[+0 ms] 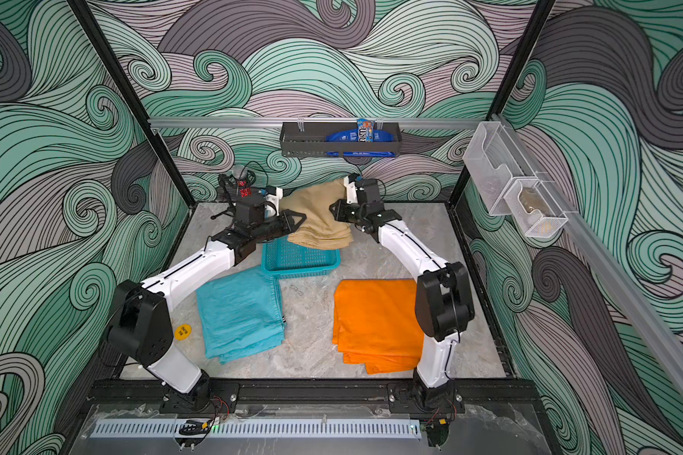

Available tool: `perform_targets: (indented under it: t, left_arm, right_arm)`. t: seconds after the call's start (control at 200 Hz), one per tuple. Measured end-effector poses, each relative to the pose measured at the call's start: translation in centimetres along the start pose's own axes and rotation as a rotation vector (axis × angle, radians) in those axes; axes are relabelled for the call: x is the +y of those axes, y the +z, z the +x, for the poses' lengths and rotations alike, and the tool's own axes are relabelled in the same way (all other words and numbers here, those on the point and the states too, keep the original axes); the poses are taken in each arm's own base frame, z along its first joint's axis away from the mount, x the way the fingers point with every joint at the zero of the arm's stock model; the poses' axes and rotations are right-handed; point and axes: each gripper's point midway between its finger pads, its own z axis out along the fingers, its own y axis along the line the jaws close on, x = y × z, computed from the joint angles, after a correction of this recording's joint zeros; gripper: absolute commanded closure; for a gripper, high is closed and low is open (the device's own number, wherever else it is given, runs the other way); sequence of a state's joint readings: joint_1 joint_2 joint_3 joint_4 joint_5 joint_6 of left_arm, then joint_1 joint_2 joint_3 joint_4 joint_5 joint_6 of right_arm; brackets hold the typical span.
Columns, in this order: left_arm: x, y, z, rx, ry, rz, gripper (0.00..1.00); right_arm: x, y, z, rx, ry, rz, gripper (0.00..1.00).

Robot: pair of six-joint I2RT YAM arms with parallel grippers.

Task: Put the folded long pants in the basket
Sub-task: Place the long pant in the basket.

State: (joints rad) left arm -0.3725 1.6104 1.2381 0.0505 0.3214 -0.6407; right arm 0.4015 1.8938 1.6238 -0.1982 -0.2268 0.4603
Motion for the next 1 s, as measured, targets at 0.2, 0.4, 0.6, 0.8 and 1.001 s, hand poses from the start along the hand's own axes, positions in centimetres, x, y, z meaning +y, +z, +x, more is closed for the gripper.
perform_targets:
  t: [0.2,0.4,0.6,0.8,1.001]
  left_arm:
    - [6.1,-2.1,1.3,0.013,-0.018,-0.120,1.00]
    - [9.5,-2.0,2.6,0.063,-0.040,-0.164,1.00]
    - [10.7,0.1,3.9,0.143,-0.051,-0.155,1.00]
    - [11.1,0.8,5.2,0.187,-0.056,-0.146,1.00]
    - [12.7,2.1,6.9,0.245,-0.044,-0.171,1.00]
  right_arm:
    - [1.8,4.9,3.9,0.090,-0.008,-0.011,1.00]
    - [0.4,6.7,5.9,0.136,0.007,0.029,1.00]
    - [-0.7,6.7,5.8,0.115,0.000,0.080,1.00]
    - [-2.4,6.1,7.4,0.131,-0.006,0.145,1.00]
    - [-3.0,6.3,7.8,0.130,-0.014,0.162,1.00]
